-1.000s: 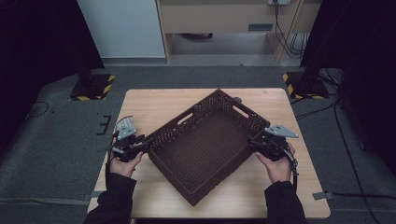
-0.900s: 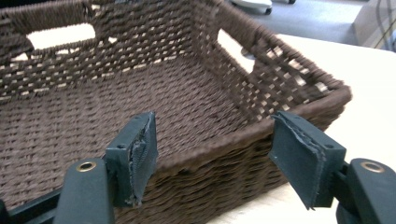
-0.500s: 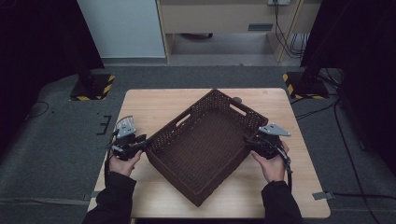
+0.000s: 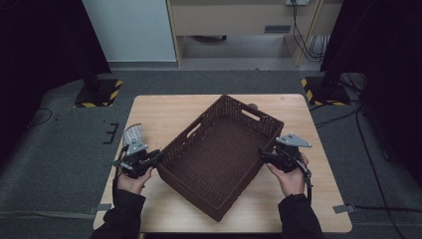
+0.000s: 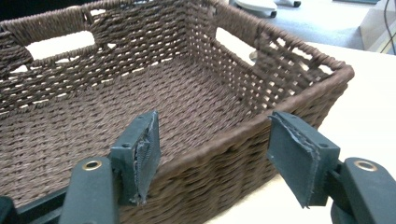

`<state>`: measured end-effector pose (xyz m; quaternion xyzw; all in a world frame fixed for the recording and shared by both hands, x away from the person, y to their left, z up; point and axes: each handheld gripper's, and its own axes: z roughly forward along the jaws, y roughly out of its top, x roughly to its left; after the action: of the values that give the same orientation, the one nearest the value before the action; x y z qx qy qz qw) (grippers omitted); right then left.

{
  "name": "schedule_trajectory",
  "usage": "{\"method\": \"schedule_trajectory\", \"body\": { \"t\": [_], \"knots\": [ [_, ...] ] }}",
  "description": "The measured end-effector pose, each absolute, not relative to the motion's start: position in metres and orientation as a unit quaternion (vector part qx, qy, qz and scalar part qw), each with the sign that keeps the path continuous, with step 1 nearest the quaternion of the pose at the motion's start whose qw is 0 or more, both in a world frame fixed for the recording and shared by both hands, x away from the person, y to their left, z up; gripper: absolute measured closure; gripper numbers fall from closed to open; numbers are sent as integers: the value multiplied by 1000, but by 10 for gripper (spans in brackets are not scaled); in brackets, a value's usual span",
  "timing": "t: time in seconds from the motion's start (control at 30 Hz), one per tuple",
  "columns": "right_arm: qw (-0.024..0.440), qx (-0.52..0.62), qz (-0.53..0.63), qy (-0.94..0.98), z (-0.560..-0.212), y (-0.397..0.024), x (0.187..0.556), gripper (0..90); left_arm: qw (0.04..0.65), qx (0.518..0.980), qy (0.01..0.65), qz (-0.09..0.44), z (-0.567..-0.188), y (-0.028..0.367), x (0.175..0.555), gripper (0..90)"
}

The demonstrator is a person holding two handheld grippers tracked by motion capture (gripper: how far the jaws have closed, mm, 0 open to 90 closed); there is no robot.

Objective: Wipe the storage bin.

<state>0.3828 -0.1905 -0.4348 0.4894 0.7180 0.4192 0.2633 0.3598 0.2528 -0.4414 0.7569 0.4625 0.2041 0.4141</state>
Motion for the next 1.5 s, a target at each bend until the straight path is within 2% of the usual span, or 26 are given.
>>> {"method": "schedule_trajectory", "body": {
  "t": [0.17,0.23,0.33,0.53,0.77,1.07,1.23,1.5],
  "knots": [
    [253,488,414,725,-440,-182,384,349,414,762,453,207,-441,247,351,741],
    [260,489,404,728,-443,-180,385,361,417,763,449,205,-440,247,351,733],
    [265,491,399,728,-443,-179,387,383,422,760,447,209,-439,248,353,675],
    [277,491,392,727,-444,-177,391,402,427,759,450,198,-439,252,356,665],
    [284,488,394,725,-445,-177,396,409,414,775,436,194,-444,240,353,759],
    [274,480,410,726,-439,-179,384,401,417,774,437,190,-445,239,340,783],
    [269,476,404,733,-444,-175,385,437,418,780,426,191,-445,236,330,745],
    [271,474,400,736,-445,-173,387,459,436,759,435,210,-435,245,333,589]
  ]
}}
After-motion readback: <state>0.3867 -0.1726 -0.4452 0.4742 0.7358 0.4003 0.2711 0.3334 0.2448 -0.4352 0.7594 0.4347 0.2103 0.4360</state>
